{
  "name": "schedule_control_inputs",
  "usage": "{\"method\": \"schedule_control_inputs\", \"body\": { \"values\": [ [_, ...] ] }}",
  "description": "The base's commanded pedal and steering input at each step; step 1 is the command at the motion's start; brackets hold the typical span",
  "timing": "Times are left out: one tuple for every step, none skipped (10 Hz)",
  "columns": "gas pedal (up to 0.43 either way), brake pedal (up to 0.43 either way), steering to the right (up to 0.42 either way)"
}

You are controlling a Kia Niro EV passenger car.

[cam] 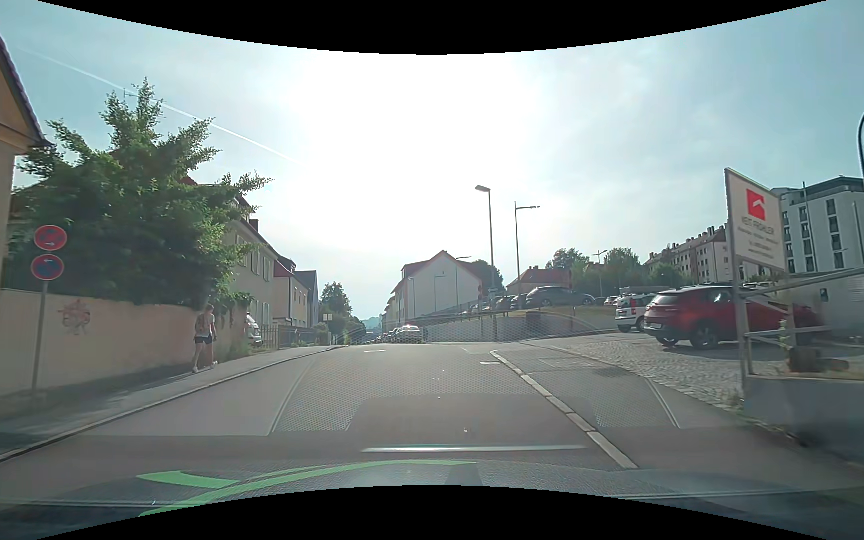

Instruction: Follow the waypoints while adhering to traffic rules and regulations

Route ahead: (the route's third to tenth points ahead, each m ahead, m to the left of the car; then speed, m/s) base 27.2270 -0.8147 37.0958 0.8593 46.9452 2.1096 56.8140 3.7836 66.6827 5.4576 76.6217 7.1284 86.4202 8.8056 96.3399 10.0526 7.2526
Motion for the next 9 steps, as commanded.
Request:
{"method": "schedule_control_inputs", "body": {
  "values": [
    [0.079, 0.000, -0.006],
    [0.079, 0.000, -0.006],
    [0.079, 0.000, -0.008],
    [0.067, 0.000, -0.008],
    [0.059, 0.000, -0.008],
    [0.059, 0.000, -0.009],
    [0.059, 0.000, -0.010],
    [0.059, 0.000, -0.014],
    [0.059, 0.000, -0.019]
  ]
}}
